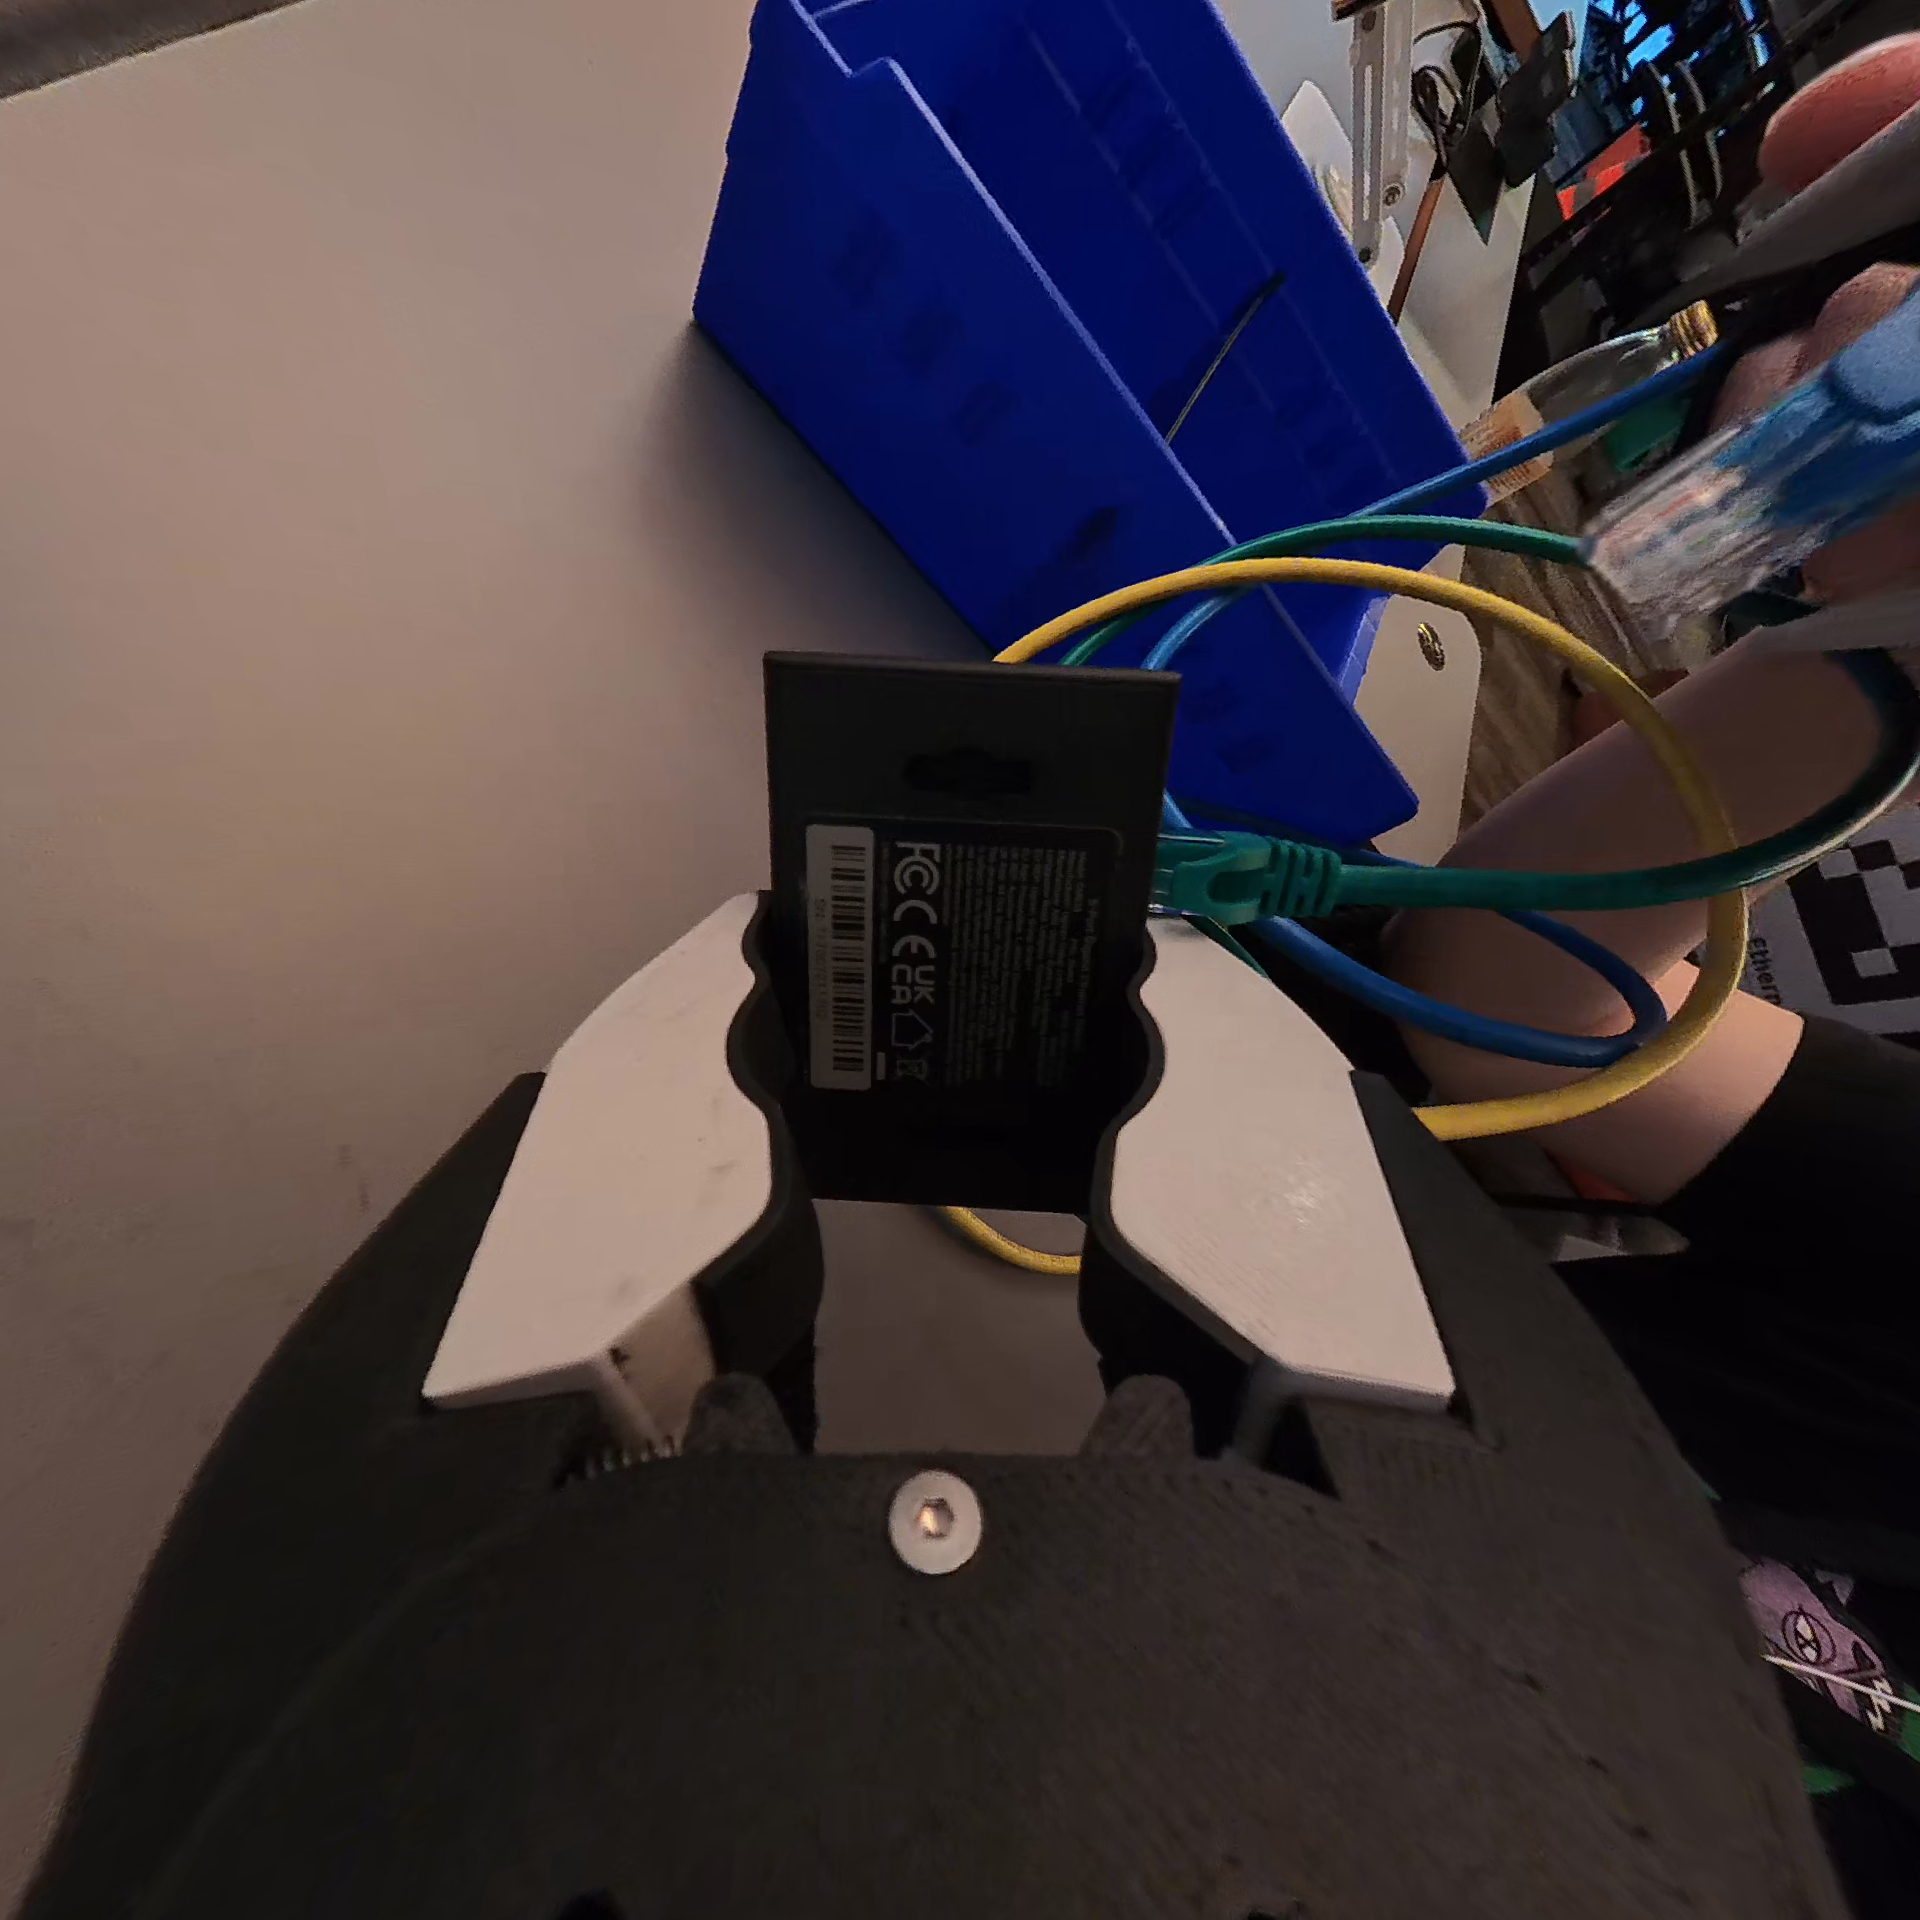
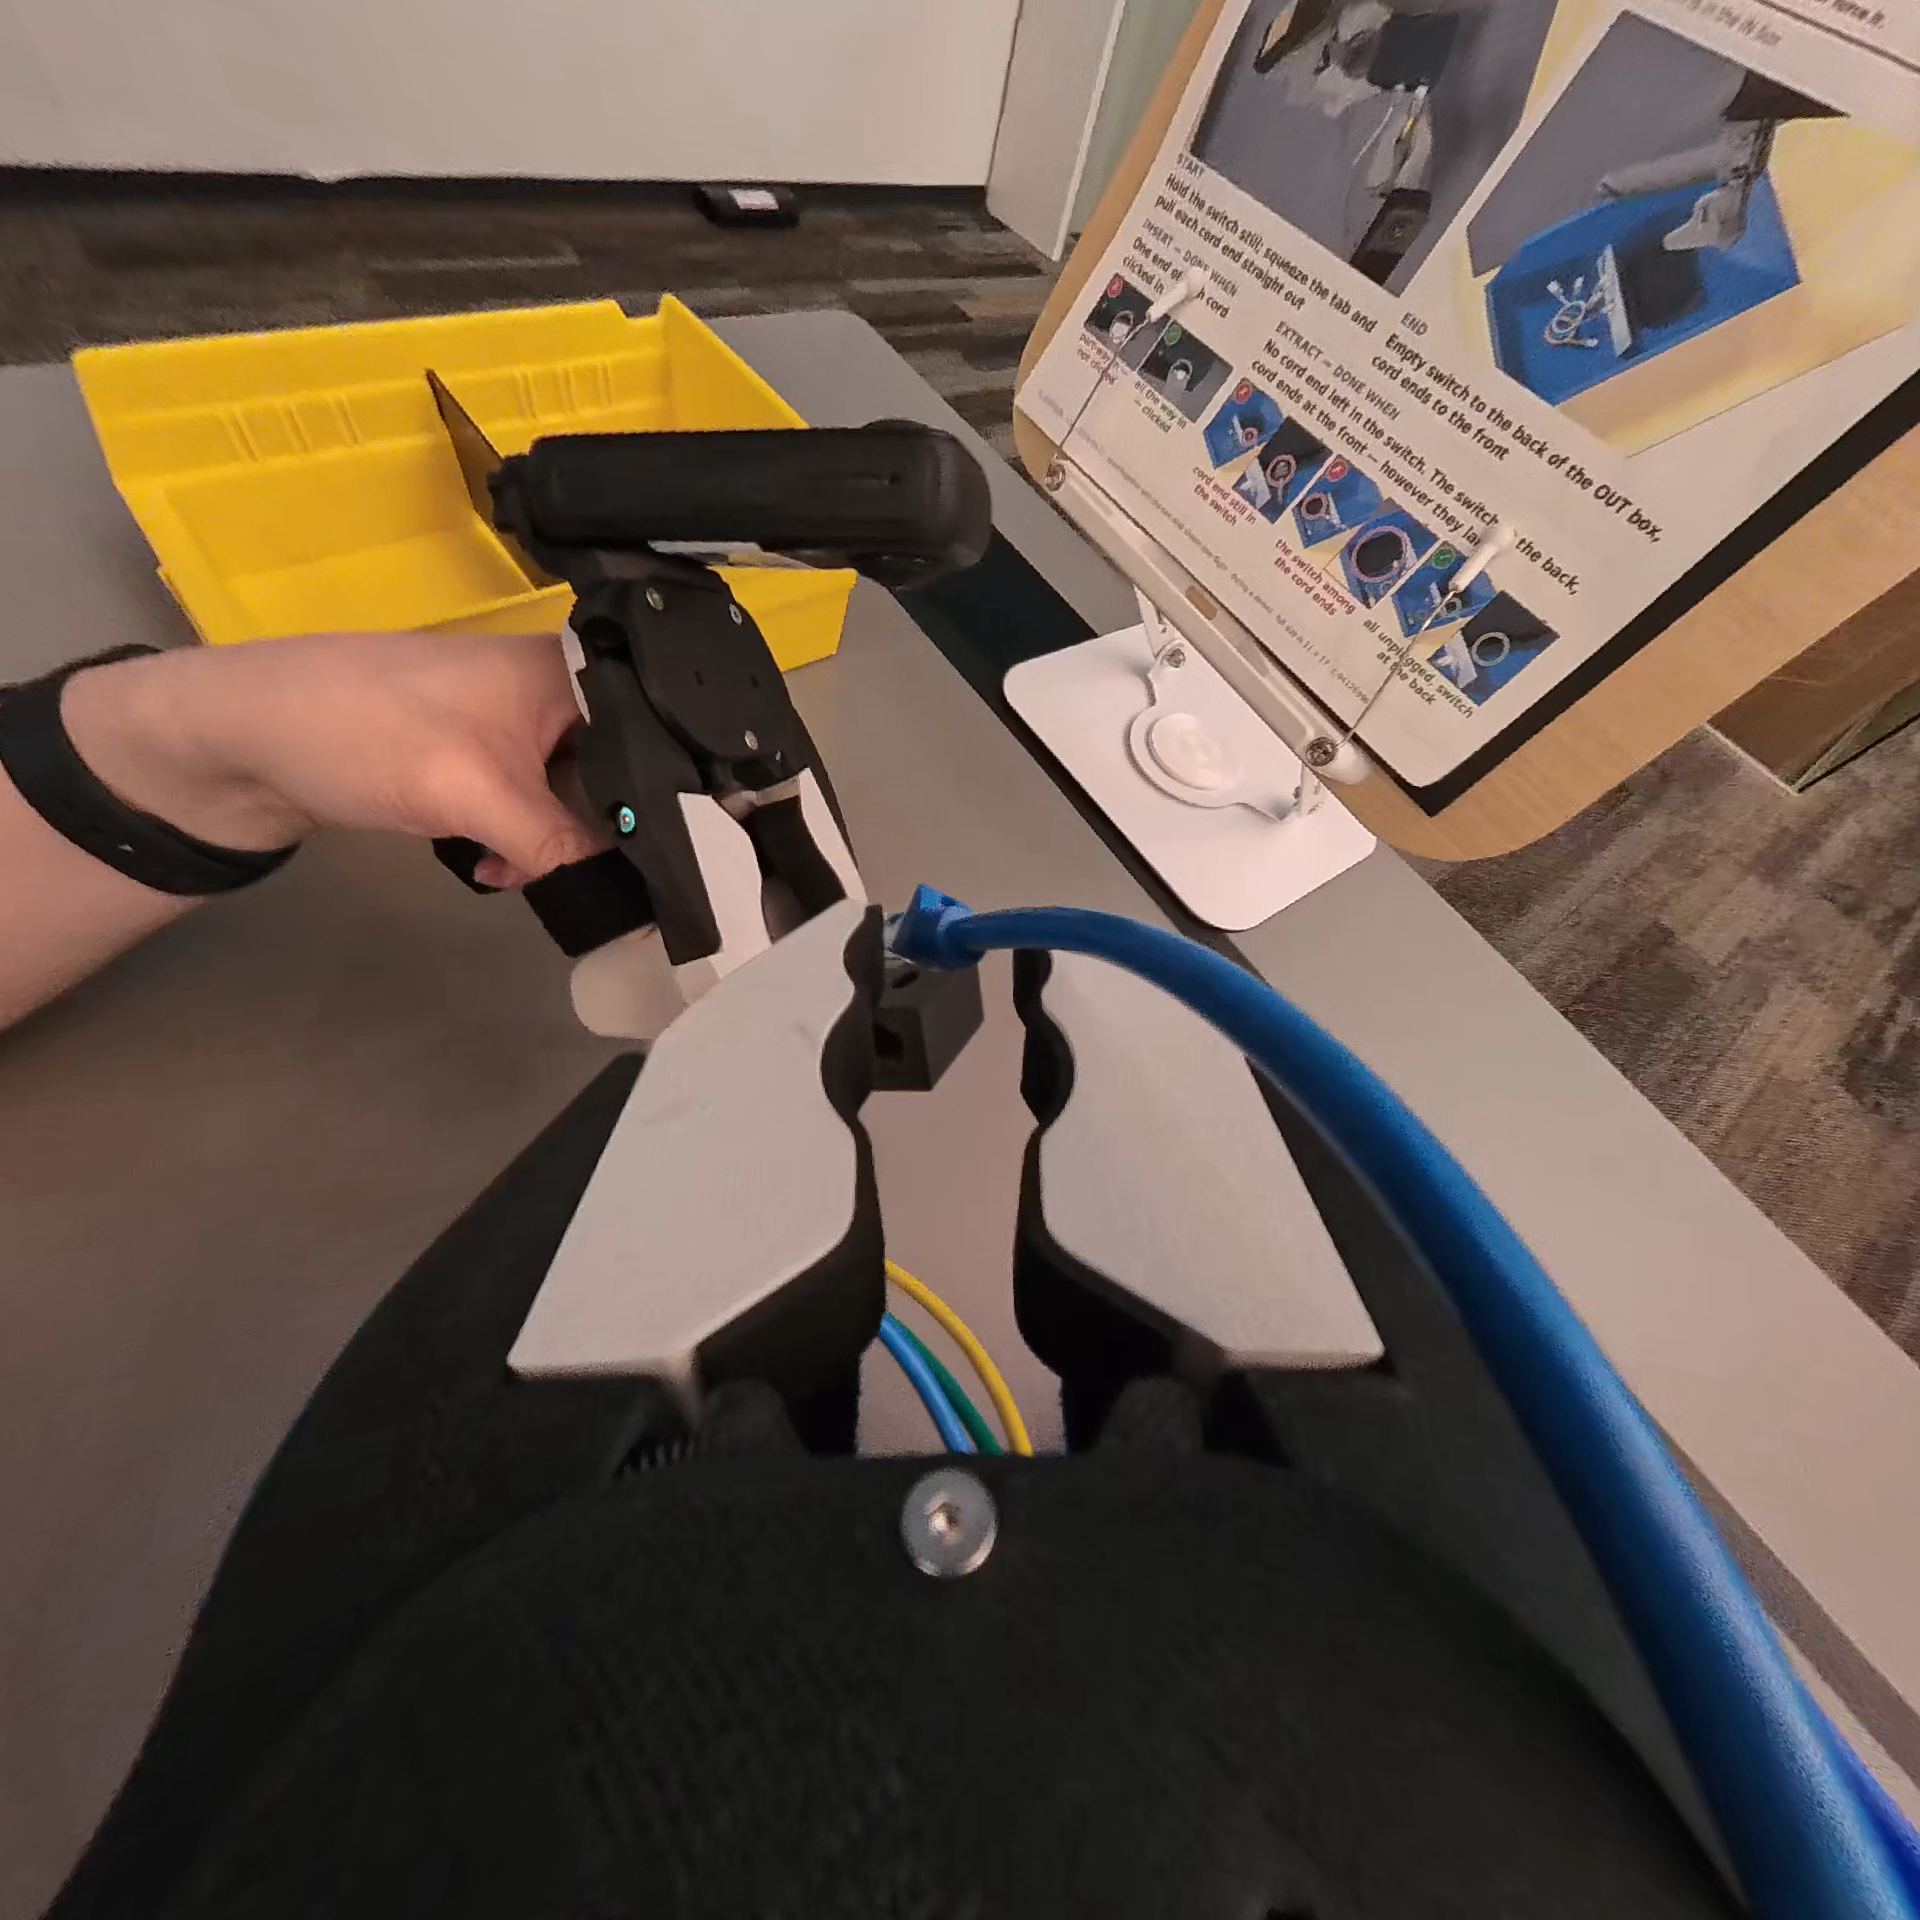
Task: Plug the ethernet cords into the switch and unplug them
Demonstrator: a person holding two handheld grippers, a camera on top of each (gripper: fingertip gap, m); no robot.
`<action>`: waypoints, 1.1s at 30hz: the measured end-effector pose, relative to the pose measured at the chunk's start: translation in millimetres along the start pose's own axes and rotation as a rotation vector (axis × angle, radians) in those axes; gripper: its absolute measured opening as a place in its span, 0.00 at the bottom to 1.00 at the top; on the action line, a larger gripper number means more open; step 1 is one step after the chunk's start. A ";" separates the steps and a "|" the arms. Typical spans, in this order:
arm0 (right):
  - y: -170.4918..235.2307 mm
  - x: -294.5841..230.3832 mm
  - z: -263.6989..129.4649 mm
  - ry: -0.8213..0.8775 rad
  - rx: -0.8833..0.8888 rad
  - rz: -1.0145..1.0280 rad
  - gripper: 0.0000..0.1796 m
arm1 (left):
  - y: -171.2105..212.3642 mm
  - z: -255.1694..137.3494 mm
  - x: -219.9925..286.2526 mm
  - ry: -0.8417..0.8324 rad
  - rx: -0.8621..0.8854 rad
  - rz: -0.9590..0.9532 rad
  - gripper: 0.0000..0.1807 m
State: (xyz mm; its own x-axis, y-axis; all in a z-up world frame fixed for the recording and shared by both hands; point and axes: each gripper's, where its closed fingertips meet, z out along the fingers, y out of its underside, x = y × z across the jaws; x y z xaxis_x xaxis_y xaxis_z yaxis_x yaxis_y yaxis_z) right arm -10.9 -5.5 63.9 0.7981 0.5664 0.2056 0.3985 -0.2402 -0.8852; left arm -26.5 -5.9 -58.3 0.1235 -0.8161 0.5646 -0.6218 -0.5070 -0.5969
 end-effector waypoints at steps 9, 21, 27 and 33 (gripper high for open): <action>-4.2 -2.1 -1.8 -0.034 0.023 0.104 0.11 | 0.2 0.4 0.9 -0.007 -0.004 0.010 0.33; 18.2 -6.0 4.1 -0.037 -0.124 0.090 0.06 | -0.2 0.1 0.2 -0.022 -0.002 0.023 0.33; 18.4 -9.7 8.1 -0.039 -0.114 -0.131 0.06 | -1.3 -2.6 1.6 0.003 0.008 0.013 0.33; 1.4 -18.4 3.5 -0.088 0.046 -0.318 0.08 | -5.6 -10.6 9.8 0.071 0.041 0.027 0.33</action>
State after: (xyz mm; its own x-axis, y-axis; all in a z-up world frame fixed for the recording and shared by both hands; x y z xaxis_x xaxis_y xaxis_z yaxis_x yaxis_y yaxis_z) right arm -26.6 -13.5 57.5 0.5943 0.6735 0.4396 0.5991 -0.0060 -0.8007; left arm -30.0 -8.1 -43.4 0.0506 -0.8088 0.5858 -0.5917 -0.4969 -0.6348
